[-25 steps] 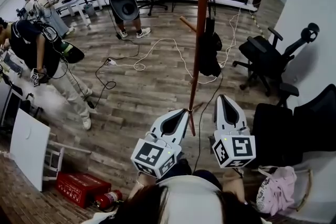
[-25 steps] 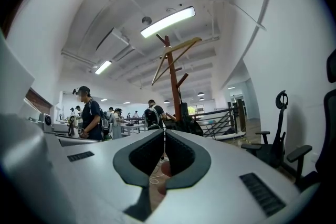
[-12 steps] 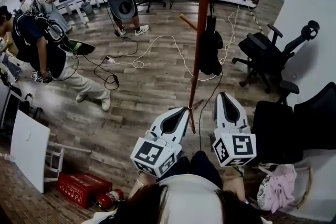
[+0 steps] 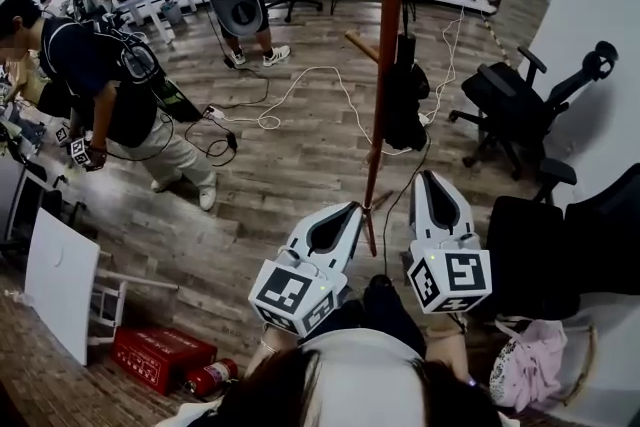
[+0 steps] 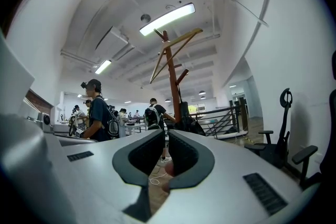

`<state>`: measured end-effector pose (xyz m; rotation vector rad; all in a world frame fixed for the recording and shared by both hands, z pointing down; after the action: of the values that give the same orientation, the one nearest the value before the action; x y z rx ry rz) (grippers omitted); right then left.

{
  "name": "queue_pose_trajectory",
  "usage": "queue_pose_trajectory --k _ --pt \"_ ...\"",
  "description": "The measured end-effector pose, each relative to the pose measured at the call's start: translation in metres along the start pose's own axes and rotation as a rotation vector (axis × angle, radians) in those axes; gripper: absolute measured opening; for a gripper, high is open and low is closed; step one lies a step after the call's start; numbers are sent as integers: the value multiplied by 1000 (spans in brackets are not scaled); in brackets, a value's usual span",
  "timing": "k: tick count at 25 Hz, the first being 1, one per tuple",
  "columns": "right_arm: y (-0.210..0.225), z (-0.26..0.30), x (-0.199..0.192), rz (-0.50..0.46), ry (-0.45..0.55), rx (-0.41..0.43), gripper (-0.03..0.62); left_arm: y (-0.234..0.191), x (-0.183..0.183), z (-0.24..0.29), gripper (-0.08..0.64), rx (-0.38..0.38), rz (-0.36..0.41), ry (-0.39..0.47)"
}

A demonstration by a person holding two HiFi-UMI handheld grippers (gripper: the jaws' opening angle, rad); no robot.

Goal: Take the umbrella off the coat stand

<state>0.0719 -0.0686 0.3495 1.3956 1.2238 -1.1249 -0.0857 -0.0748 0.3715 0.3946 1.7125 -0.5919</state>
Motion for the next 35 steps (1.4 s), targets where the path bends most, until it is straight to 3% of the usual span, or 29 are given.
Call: queue_pose_trajectory --k 15,35 --pt "32 44 1 2 -21 62 46 -10 6 51 9 28 15 20" --pt "66 103 -23 38 -103 156 158 -31 -5 90 9 132 16 -6"
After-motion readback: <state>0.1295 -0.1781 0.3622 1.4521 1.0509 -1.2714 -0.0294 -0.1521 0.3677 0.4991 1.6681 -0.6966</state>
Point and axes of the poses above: the fingertips, and each gripper's own axes: z forward along the fingers, y to its right, x out of its top, the point moved 5 cm from there along -z, backward along the fingers, and after that the axes turned 8 degrees about y, right-handed, at the moved point
